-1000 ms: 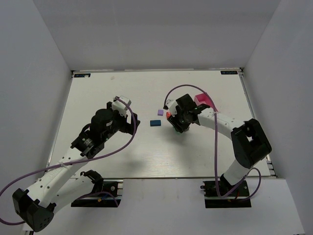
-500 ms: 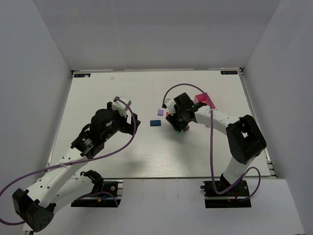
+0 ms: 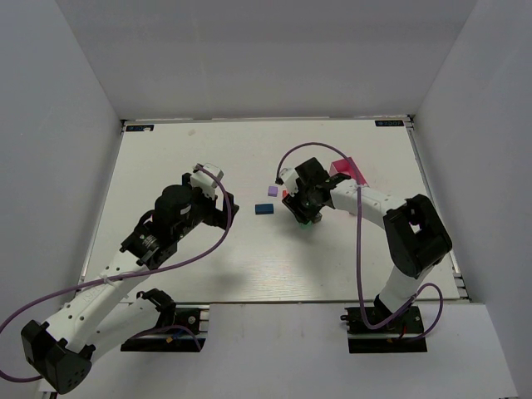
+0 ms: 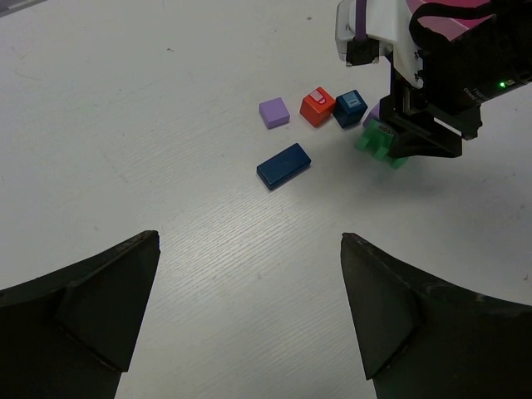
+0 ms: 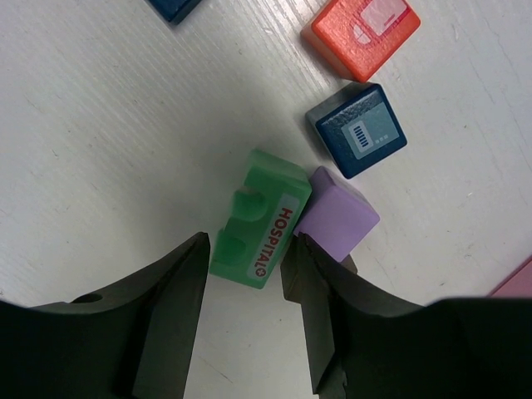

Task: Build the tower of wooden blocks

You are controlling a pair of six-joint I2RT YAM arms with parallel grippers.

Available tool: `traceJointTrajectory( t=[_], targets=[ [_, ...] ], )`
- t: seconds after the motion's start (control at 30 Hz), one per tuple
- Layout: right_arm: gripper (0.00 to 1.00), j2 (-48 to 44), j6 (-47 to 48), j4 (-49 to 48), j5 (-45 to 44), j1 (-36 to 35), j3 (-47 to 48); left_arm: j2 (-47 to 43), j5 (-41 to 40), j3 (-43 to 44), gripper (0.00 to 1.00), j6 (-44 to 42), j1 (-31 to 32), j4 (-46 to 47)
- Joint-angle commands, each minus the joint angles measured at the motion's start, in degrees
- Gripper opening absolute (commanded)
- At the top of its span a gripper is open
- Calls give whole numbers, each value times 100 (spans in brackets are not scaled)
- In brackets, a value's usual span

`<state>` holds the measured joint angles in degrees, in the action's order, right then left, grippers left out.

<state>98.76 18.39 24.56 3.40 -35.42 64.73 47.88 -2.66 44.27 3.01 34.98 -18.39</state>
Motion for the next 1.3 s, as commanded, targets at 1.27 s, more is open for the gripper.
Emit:
traceJointTrajectory(
  t=[1.27],
  targets=[
    [49,302,59,348,153,-167,207,-121,107,-41,100,7,-9,46]
  ],
)
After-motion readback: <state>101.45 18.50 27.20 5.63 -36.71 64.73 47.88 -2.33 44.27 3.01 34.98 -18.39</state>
